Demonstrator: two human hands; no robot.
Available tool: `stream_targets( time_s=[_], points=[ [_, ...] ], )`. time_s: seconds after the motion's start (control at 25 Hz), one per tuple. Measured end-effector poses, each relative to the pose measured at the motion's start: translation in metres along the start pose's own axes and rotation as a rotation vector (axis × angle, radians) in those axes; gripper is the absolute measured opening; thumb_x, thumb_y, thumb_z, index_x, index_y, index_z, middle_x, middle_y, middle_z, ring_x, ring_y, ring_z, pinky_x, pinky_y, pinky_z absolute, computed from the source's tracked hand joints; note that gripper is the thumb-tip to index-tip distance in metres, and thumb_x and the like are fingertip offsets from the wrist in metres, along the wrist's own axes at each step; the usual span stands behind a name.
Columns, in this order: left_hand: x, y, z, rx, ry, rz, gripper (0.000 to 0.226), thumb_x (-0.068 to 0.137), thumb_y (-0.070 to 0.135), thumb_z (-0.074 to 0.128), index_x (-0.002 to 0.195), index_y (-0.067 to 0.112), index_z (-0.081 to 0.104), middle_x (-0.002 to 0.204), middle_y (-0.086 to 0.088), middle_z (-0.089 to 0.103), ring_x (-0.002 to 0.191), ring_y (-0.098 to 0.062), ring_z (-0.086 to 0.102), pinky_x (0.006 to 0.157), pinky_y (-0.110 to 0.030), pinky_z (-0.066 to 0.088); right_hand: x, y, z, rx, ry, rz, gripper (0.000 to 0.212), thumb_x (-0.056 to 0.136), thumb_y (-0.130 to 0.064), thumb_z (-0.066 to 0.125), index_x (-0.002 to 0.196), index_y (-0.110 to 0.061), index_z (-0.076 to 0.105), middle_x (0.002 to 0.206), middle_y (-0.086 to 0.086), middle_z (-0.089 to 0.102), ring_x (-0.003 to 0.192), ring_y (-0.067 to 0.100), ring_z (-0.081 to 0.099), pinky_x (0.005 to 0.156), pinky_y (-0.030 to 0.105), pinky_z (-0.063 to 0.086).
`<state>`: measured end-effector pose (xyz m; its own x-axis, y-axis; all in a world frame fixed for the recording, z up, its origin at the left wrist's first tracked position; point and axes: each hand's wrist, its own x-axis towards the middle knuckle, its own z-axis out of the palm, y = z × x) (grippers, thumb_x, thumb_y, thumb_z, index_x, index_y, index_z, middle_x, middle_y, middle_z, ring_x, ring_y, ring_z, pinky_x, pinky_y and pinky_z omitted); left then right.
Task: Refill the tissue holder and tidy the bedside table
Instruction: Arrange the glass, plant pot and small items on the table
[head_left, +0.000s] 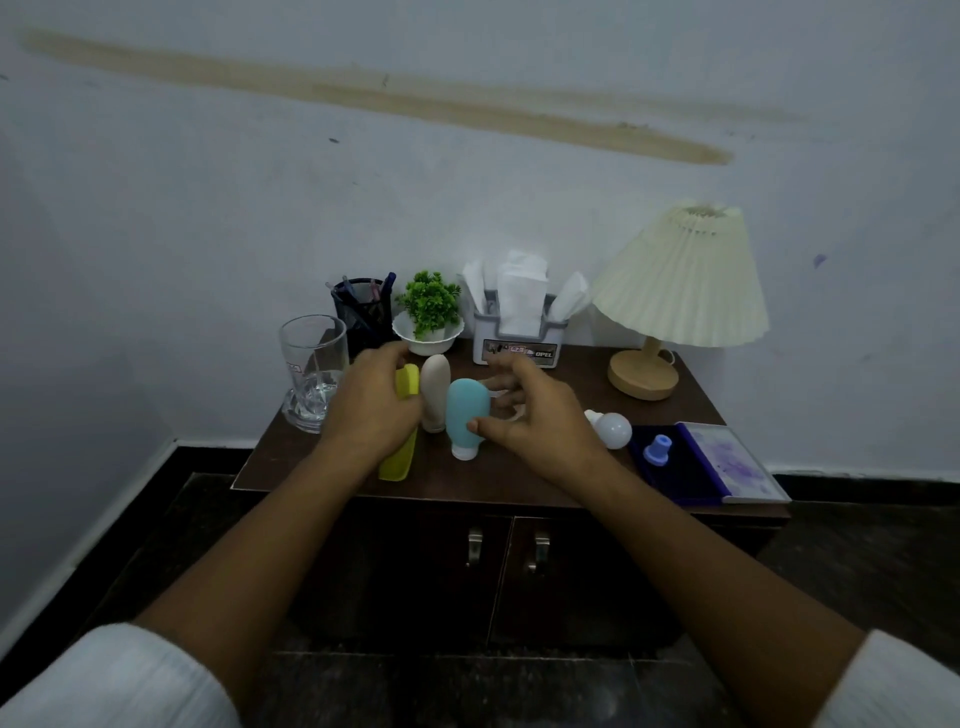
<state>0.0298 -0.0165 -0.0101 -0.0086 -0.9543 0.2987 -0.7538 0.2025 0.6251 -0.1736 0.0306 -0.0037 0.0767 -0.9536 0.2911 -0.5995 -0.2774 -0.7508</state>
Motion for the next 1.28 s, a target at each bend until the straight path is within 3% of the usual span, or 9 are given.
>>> stream_targets(
  time_s=[0.12, 0.2, 0.4, 0.56, 0.64, 0.76, 1.0, 1.12, 1.28],
  points=[
    [-0.022, 0.025, -0.012, 0.009, 0.205, 0.133, 0.047, 0.087, 0.019, 0.064, 0.133, 0.022, 0.058, 0.116, -0.003, 0.057, 0.104, -0.023, 0.059, 0.084, -0.045, 0.055, -0.006, 0.005, -0.031, -0.067, 0.065, 0.019, 0.052, 0.080, -0.027, 0.083, 0.127, -0.019, 0.062, 0.112, -0.006, 0.069, 0.096, 0.005, 0.065, 0.086, 0.030, 0.058],
    [-0.040, 0.055, -0.010, -0.081, 0.201, 0.266, 0.035, 0.090, 0.022, 0.064, 0.125, 0.026, 0.062, 0.106, 0.005, 0.056, 0.093, -0.017, 0.058, 0.078, -0.038, 0.053, -0.013, 0.017, -0.059, -0.177, 0.120, 0.071, 0.039, 0.082, -0.024, 0.081, 0.118, -0.018, 0.067, 0.108, -0.005, 0.070, 0.096, 0.008, 0.067, 0.087, 0.035, 0.058],
    [-0.054, 0.106, 0.056, -0.250, -0.172, 0.293, 0.031, 0.088, 0.020, 0.068, 0.117, 0.027, 0.065, 0.105, 0.009, 0.065, 0.081, -0.005, 0.060, 0.083, -0.038, 0.055, -0.029, 0.044, -0.092, -0.703, 0.098, 0.103, 0.026, 0.087, -0.035, 0.070, 0.109, -0.021, 0.062, 0.105, -0.001, 0.065, 0.095, 0.022, 0.062, 0.077, 0.035, 0.050],
    [-0.051, 0.114, 0.089, -0.081, -0.385, 0.193, 0.036, 0.091, 0.026, 0.065, 0.127, 0.026, 0.060, 0.122, 0.003, 0.065, 0.111, -0.016, 0.062, 0.096, -0.042, 0.053, -0.018, 0.064, -0.072, -1.000, -0.137, 0.000, 0.031, 0.091, -0.030, 0.065, 0.120, -0.022, 0.059, 0.118, 0.006, 0.064, 0.106, 0.025, 0.060, 0.095, 0.039, 0.046],
    [-0.052, 0.109, 0.092, 0.057, -0.444, 0.200, 0.034, 0.093, 0.030, 0.062, 0.126, 0.024, 0.060, 0.123, 0.000, 0.060, 0.114, -0.019, 0.059, 0.094, -0.042, 0.052, -0.009, 0.069, -0.064, -0.979, -0.207, -0.002, 0.032, 0.092, -0.026, 0.065, 0.123, -0.020, 0.057, 0.120, 0.008, 0.059, 0.109, 0.027, 0.059, 0.095, 0.042, 0.050],
    [-0.056, 0.094, 0.093, 0.254, -0.426, 0.259, 0.028, 0.094, 0.032, 0.058, 0.118, 0.019, 0.062, 0.117, -0.004, 0.058, 0.113, -0.023, 0.054, 0.087, -0.038, 0.050, 0.002, 0.065, -0.050, -0.842, -0.155, -0.007, 0.028, 0.095, -0.025, 0.060, 0.122, -0.019, 0.056, 0.117, 0.007, 0.060, 0.105, 0.027, 0.060, 0.082, 0.043, 0.055],
    [-0.063, 0.076, 0.087, 0.340, -0.443, 0.330, 0.021, 0.094, 0.032, 0.055, 0.110, 0.020, 0.062, 0.113, -0.002, 0.060, 0.113, -0.022, 0.050, 0.088, -0.042, 0.051, 0.004, 0.056, -0.049, -0.599, -0.225, 0.069, 0.047, 0.085, -0.028, 0.075, 0.127, -0.021, 0.053, 0.124, 0.004, 0.063, 0.113, 0.024, 0.059, 0.090, 0.042, 0.052],
    [-0.063, 0.078, 0.087, 0.260, -0.392, 0.359, 0.019, 0.090, 0.031, 0.057, 0.102, 0.019, 0.065, 0.110, 0.001, 0.064, 0.107, -0.022, 0.058, 0.084, -0.042, 0.054, -0.009, 0.046, -0.075, -0.507, -0.095, 0.047, 0.050, 0.083, -0.025, 0.076, 0.129, -0.021, 0.056, 0.124, 0.003, 0.064, 0.112, 0.022, 0.061, 0.092, 0.044, 0.053],
    [-0.064, 0.102, 0.093, 0.153, -0.354, 0.363, 0.032, 0.092, 0.035, 0.063, 0.123, 0.026, 0.066, 0.124, 0.004, 0.063, 0.115, -0.018, 0.059, 0.089, -0.040, 0.054, -0.036, 0.055, -0.130, -0.344, 0.120, 0.108, 0.027, 0.082, -0.018, 0.080, 0.107, -0.017, 0.069, 0.100, -0.004, 0.069, 0.090, 0.007, 0.065, 0.085, 0.034, 0.057]
  ],
)
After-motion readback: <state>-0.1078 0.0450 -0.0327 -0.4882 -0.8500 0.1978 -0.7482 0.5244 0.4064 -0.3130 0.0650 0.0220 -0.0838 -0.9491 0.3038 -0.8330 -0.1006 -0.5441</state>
